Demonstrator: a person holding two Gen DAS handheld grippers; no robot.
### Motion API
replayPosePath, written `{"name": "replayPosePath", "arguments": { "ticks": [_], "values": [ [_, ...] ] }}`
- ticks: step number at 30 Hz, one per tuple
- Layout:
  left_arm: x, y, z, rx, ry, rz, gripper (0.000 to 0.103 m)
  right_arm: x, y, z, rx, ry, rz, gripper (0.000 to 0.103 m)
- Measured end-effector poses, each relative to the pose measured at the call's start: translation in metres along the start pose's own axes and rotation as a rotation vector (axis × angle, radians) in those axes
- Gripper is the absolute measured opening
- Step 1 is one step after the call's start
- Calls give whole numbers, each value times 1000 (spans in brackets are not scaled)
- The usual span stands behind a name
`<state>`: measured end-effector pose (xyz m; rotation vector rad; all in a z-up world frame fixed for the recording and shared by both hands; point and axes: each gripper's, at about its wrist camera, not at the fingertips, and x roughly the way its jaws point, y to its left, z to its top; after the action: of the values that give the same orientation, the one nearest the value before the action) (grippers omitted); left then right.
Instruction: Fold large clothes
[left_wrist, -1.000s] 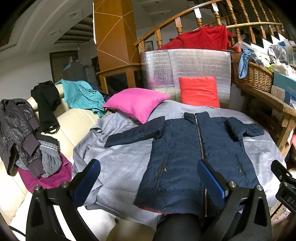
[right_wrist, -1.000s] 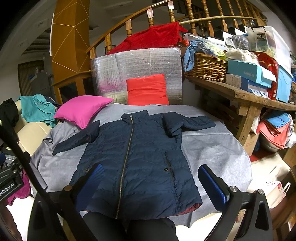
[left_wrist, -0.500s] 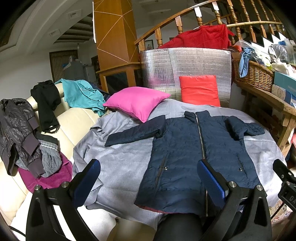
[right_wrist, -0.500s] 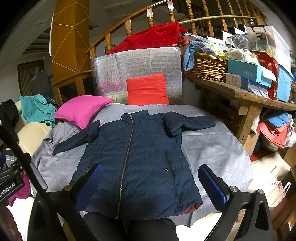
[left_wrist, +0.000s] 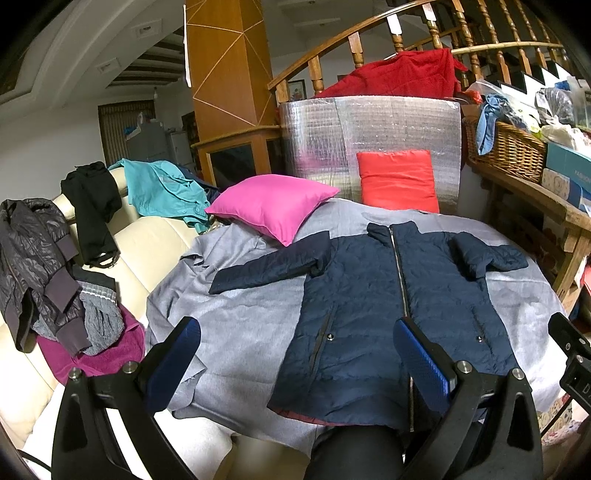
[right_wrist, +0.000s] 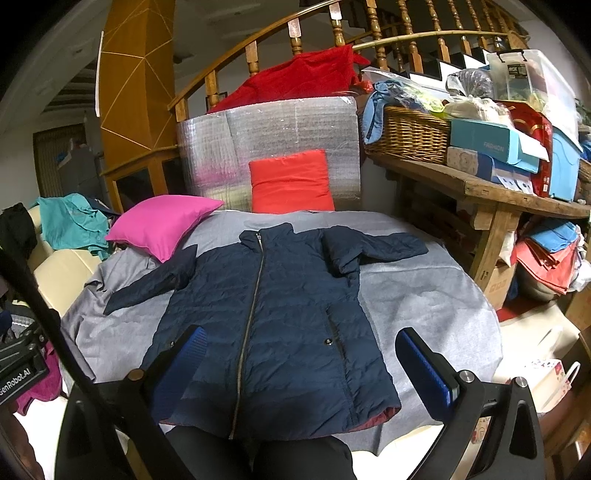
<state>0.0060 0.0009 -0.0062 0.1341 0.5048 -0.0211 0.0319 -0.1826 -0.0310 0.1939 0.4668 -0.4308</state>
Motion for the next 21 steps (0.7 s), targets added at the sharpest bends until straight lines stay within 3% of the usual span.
{"name": "replayPosePath", "arguments": {
  "ticks": [14, 17, 21],
  "values": [
    [1, -3, 23, 2, -21, 14, 103, 3, -12, 30, 22, -38, -1, 103],
    [28, -8, 33, 6, 14, 1, 103, 19, -17, 43, 36, -37, 1, 103],
    [102, -24, 43, -18, 139, -34, 103, 71, -41, 63, 95, -17, 11, 103]
  ]
}}
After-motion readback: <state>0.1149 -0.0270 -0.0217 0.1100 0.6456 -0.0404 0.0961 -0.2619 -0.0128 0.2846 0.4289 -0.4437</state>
